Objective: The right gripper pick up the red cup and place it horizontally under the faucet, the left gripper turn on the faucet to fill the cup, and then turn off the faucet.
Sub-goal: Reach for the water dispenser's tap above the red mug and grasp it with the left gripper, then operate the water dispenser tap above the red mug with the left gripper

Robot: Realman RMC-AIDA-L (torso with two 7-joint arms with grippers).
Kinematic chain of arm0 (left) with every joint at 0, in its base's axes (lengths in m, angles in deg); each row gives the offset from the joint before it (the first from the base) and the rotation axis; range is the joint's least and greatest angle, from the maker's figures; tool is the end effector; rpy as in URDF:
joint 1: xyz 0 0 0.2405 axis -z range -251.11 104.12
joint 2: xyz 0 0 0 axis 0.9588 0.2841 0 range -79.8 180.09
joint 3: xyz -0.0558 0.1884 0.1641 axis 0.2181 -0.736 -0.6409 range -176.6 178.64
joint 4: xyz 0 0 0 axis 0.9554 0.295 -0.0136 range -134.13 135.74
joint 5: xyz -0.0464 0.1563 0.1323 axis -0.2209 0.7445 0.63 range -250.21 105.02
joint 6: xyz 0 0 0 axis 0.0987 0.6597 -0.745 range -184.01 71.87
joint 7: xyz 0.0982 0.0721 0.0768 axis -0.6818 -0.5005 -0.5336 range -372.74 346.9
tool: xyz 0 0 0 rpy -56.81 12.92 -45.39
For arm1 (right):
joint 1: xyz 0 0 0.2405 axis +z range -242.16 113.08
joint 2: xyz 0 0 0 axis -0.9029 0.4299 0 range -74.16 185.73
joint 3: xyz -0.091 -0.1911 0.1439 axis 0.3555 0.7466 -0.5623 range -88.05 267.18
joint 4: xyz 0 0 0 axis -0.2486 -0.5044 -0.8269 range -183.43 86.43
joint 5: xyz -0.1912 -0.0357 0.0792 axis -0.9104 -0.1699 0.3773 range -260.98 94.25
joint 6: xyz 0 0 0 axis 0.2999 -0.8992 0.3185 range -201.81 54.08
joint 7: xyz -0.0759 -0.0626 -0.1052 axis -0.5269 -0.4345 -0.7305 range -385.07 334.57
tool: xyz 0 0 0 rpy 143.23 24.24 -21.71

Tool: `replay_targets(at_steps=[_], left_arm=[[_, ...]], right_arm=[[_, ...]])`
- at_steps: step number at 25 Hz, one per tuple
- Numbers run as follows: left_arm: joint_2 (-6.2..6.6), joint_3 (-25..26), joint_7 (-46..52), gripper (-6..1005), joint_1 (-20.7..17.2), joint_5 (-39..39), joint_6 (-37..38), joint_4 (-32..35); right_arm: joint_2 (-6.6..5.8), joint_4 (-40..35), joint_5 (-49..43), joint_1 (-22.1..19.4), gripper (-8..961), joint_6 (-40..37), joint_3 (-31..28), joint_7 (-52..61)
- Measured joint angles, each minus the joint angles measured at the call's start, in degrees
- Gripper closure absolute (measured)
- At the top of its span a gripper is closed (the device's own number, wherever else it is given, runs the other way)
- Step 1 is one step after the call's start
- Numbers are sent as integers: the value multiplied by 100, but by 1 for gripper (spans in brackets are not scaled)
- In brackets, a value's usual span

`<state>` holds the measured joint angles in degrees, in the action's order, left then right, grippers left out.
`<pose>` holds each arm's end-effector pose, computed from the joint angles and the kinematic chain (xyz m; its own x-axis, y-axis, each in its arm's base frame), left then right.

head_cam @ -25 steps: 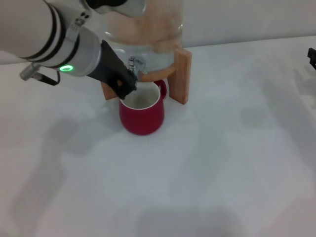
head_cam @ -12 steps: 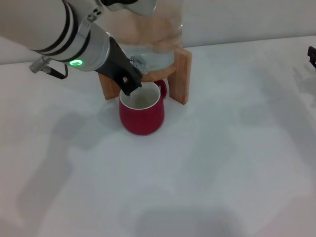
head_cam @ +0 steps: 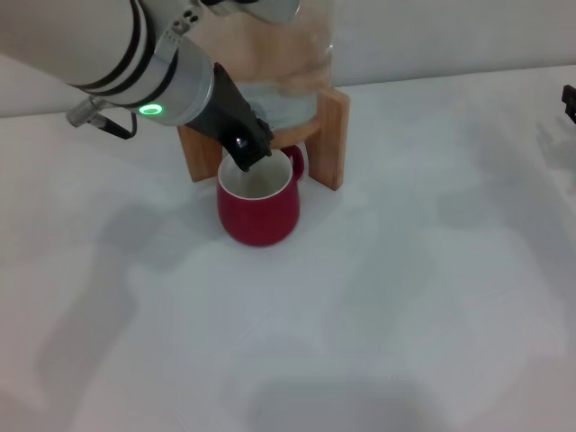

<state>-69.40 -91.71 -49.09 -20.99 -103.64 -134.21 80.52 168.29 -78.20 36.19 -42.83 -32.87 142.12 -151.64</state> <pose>-0.0293 0.3840 -0.0374 0.9594 0.1231 -0.2537 0.0015 -0.9019 -0.4318 0.3804 0.3748 0.0966 0.7252 -0.2252 -0.6507 -0.6833 -0.1190 -0.7203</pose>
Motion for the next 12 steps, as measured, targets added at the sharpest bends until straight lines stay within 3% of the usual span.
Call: replay_targets(at_steps=[12], left_arm=[[1,1,24,957,6,42,42,3]], right_arm=[[0,0,-19,0,647,-13,0,0]])
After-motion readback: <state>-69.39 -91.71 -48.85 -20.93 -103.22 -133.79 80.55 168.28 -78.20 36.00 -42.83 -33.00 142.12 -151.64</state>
